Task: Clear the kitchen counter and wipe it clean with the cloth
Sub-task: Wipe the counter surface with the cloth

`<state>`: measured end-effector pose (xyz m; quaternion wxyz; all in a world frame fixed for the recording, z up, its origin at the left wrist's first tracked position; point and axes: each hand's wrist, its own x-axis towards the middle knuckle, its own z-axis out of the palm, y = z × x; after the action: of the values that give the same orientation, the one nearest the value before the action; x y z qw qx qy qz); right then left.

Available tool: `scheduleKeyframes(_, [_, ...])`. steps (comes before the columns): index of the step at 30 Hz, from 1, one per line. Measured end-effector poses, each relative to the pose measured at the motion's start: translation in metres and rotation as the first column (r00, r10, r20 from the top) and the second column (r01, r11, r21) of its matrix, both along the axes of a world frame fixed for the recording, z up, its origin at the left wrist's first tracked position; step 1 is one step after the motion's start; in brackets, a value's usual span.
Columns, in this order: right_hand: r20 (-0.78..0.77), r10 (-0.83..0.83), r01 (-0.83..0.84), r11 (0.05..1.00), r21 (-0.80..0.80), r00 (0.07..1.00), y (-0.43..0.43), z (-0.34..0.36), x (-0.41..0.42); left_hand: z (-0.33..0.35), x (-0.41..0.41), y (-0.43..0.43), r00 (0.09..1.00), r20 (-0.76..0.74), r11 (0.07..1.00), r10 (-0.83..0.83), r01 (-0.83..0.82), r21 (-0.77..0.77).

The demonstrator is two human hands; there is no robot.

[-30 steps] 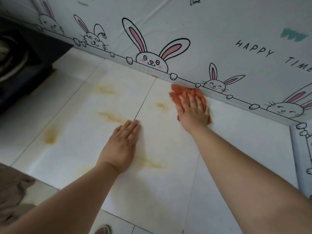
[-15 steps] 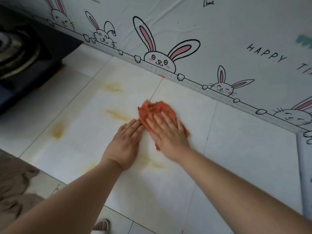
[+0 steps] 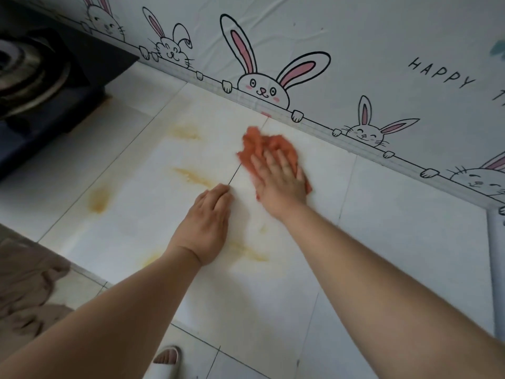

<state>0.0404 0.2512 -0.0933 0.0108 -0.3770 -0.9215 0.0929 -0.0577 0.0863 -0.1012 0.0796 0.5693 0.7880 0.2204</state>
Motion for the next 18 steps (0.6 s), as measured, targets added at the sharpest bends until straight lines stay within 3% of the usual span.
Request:
scheduleKeyframes(2, [-0.073, 0.140, -0.135, 0.989, 0.064, 0.987, -0.049, -0.003, 0.038, 0.004, 0.000, 0.000, 1.000, 0.007, 0.999, -0.017, 0.017, 0.035])
scheduleKeyframes(6, [0.009, 0.314, -0.314, 0.949, 0.036, 0.949, -0.059, -0.004, 0.116, 0.005, 0.002, 0.001, 1.000, 0.003, 0.999, -0.022, 0.022, 0.024])
scheduleKeyframes(9, [0.123, 0.143, -0.154, 0.984, 0.093, 0.982, 0.009, -0.003, 0.124, 0.004, 0.003, 0.001, 1.000, 0.022, 1.000, 0.008, -0.008, -0.021])
scheduleKeyframes(11, [0.135, -0.121, 0.121, 0.993, 0.004, 0.984, 0.044, 0.002, 0.113, 0.006, 0.003, 0.002, 1.000, 0.019, 1.000, 0.013, -0.013, -0.020])
scheduleKeyframes(13, [0.147, -0.284, 0.300, 0.949, -0.100, 0.948, 0.045, 0.005, 0.098, 0.007, 0.003, 0.003, 1.000, 0.015, 1.000, 0.021, -0.020, -0.022])
scheduleKeyframes(15, [0.076, -0.251, 0.255, 0.966, -0.050, 0.965, 0.010, 0.000, 0.091, 0.007, 0.005, 0.002, 0.999, 0.022, 0.999, 0.029, -0.028, -0.036])
scheduleKeyframes(18, [-0.062, -0.015, 0.021, 0.994, 0.103, 0.998, -0.075, -0.008, 0.108, 0.010, 0.006, 0.000, 0.999, 0.028, 0.999, 0.026, -0.025, -0.043])
